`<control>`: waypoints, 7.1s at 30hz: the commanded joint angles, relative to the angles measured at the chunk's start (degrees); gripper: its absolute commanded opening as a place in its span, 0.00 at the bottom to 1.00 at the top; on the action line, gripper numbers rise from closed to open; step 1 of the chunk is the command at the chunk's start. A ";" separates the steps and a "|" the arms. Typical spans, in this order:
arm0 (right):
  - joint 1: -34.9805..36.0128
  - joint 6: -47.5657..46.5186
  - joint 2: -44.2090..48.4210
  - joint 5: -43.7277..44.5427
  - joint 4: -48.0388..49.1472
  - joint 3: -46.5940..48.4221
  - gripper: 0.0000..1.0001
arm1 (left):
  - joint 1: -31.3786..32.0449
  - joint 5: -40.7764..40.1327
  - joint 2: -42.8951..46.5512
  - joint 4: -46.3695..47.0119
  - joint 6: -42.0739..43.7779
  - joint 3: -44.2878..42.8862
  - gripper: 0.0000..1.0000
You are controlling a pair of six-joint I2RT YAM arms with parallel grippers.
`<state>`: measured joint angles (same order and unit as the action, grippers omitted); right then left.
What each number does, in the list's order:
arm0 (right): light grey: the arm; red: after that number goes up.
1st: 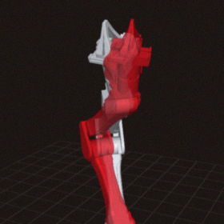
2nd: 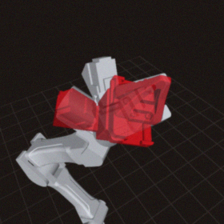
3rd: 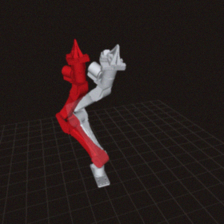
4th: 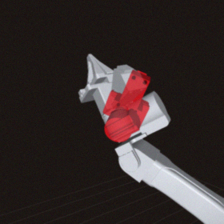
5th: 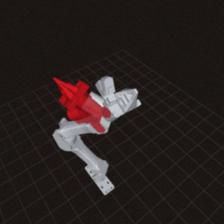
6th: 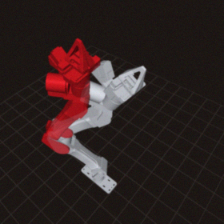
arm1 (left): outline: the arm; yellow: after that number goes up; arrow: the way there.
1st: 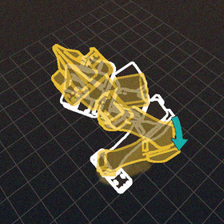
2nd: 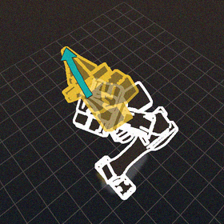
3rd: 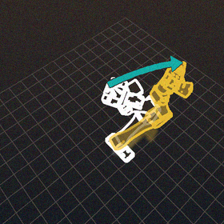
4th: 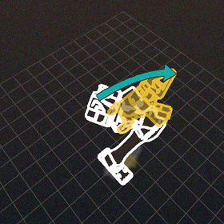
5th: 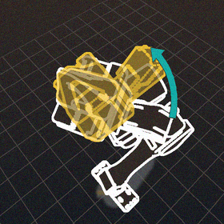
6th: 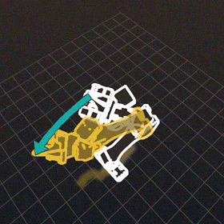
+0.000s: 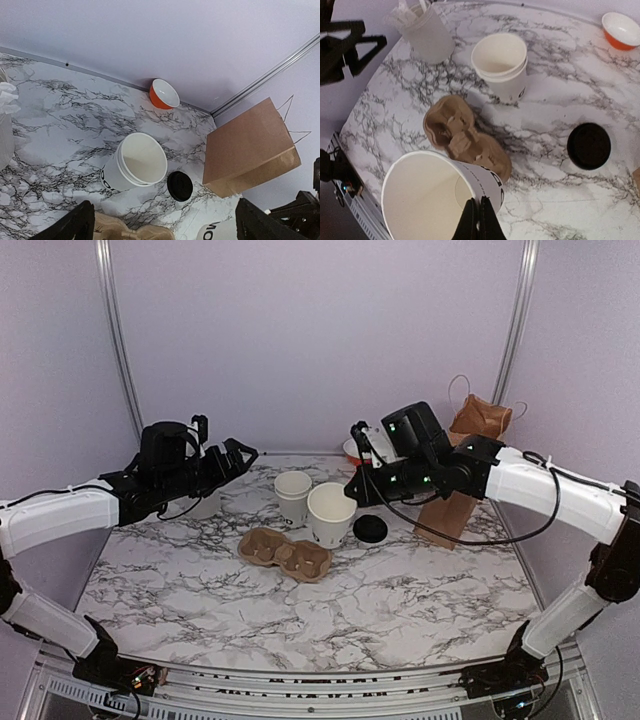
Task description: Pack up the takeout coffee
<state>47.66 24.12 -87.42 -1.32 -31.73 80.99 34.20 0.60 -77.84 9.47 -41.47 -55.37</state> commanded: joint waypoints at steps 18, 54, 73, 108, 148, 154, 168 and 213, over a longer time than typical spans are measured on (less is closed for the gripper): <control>11.74 3.15 1.89 -1.89 20.59 -24.73 0.00 | 1.27 1.86 4.94 -6.05 3.61 2.78 0.99; -13.09 -4.08 -19.73 8.50 12.15 -4.97 0.83 | 1.31 2.34 6.36 -10.07 5.88 1.31 0.99; -14.61 -3.17 -27.70 10.68 12.78 -1.61 0.82 | 1.29 3.17 6.31 -10.71 6.05 1.33 0.99; -14.19 -1.78 -29.04 8.08 13.91 -6.20 0.75 | 1.29 3.45 5.48 -10.66 5.03 1.23 0.99; -10.56 -4.39 -22.01 8.93 4.81 -2.55 0.63 | 1.49 3.76 10.29 -8.96 4.82 8.24 0.99; -8.79 -5.08 -16.82 8.40 2.35 -2.81 0.63 | 2.58 4.28 10.52 -6.94 4.54 10.37 0.99; 4.41 -7.98 -4.26 8.52 -6.49 -3.25 0.63 | 4.21 5.80 12.13 -2.77 1.14 16.09 0.99; 23.13 -8.30 -11.63 11.51 -9.84 2.14 0.64 | 9.39 3.36 12.35 -7.45 1.50 17.12 0.99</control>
<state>69.97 15.97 -98.06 9.58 -40.93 80.84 43.22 4.45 -64.90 3.03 -40.71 -38.26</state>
